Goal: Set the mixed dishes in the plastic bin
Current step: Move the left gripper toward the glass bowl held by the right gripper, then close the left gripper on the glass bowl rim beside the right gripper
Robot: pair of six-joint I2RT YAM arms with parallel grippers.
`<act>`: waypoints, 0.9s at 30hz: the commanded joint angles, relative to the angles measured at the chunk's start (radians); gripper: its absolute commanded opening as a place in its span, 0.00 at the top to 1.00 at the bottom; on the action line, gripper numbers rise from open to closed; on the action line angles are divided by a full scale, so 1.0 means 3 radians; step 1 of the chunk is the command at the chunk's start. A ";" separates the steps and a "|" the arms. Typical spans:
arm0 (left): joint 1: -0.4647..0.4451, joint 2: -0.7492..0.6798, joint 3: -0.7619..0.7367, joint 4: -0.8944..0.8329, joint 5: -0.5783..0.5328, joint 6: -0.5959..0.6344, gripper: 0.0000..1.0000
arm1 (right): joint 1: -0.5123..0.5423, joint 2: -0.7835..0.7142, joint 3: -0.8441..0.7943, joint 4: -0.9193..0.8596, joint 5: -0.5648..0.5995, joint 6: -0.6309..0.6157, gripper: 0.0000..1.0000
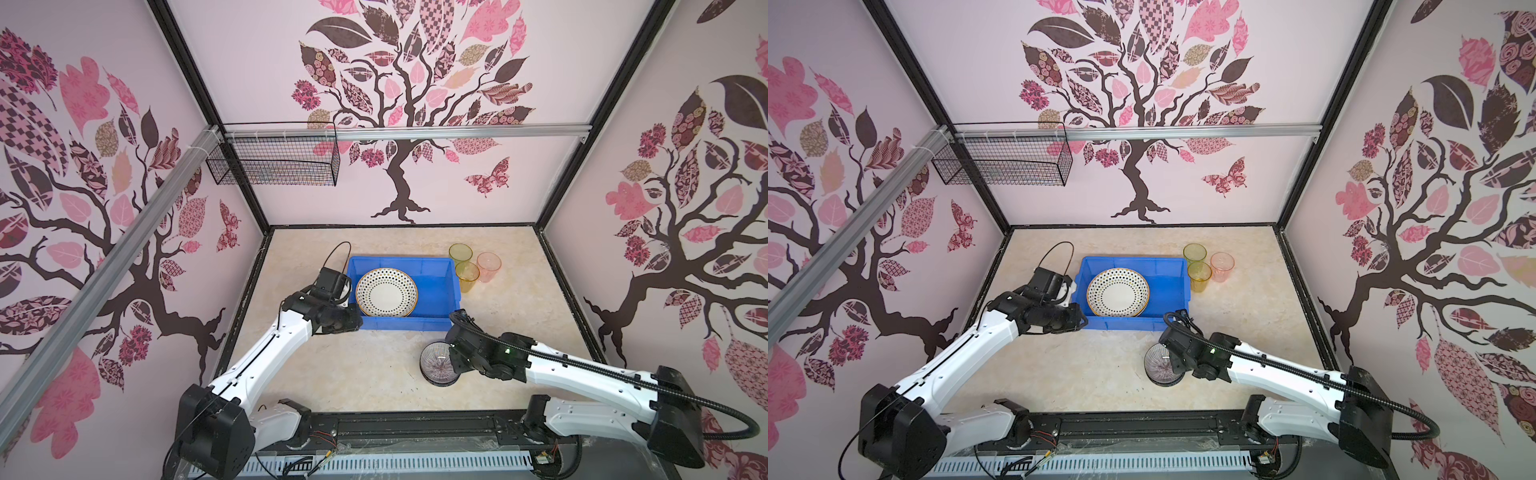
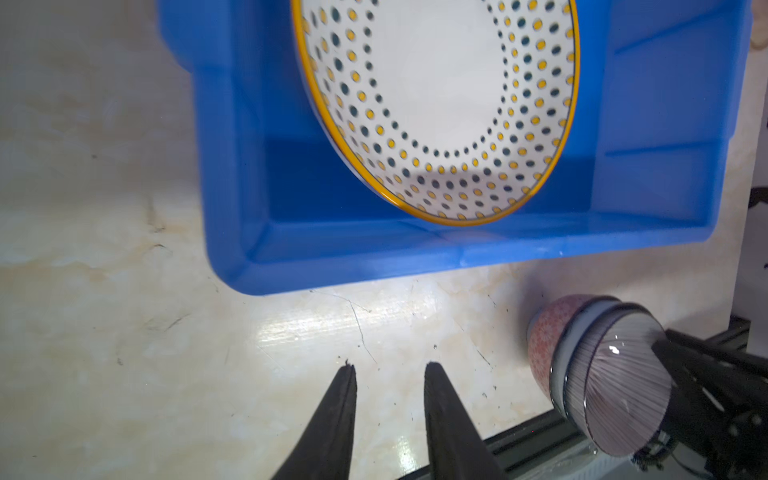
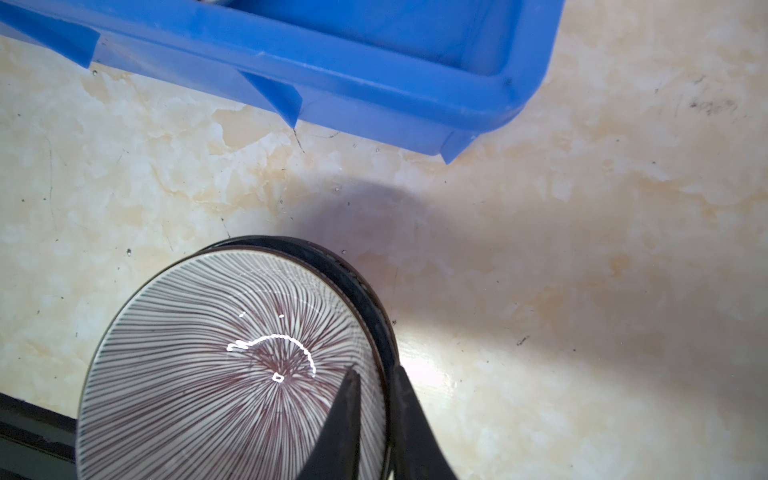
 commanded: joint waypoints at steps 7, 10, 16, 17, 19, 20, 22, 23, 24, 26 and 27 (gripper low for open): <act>-0.0645 -0.0127 0.0063 -0.0053 -0.0003 -0.0236 0.67 | 0.0030 0.0007 -0.0055 0.0064 -0.0104 -0.0002 0.83; -0.0883 -0.0089 0.0061 0.0066 -0.0007 -0.0396 0.67 | 0.0031 0.0001 -0.0070 0.0098 -0.0120 0.0002 0.83; -0.1309 0.0143 0.0131 0.0259 -0.0116 -0.0627 0.66 | 0.0031 -0.0047 -0.0098 0.0135 -0.0142 0.0003 0.83; -0.1383 0.0203 0.0163 0.0272 -0.0149 -0.0645 0.66 | 0.0031 -0.0065 -0.0107 0.0135 -0.0140 0.0005 0.83; -0.1475 0.0302 0.0232 0.0292 -0.0162 -0.0659 0.67 | 0.0031 -0.0111 -0.0117 0.0135 -0.0132 0.0009 0.83; -0.1510 0.0352 0.0266 0.0299 -0.0162 -0.0674 0.66 | 0.0031 -0.0137 -0.0126 0.0142 -0.0130 0.0015 0.83; -0.1560 0.0422 0.0316 0.0322 -0.0159 -0.0698 0.66 | 0.0031 -0.0188 -0.0143 0.0159 -0.0134 0.0021 0.83; -0.1574 0.0448 0.0328 0.0347 -0.0154 -0.0725 0.66 | 0.0031 -0.0213 -0.0153 0.0173 -0.0134 0.0024 0.83; -0.1579 0.0460 0.0333 0.0376 -0.0140 -0.0745 0.66 | 0.0031 -0.0231 -0.0161 0.0180 -0.0134 0.0024 0.83; -0.1591 0.0489 0.0337 0.0444 -0.0098 -0.0780 0.66 | 0.0031 -0.0265 -0.0182 0.0193 -0.0127 0.0028 0.83; -0.1597 0.0509 0.0348 0.0463 -0.0085 -0.0793 0.66 | 0.0031 -0.0272 -0.0193 0.0196 -0.0115 0.0034 0.83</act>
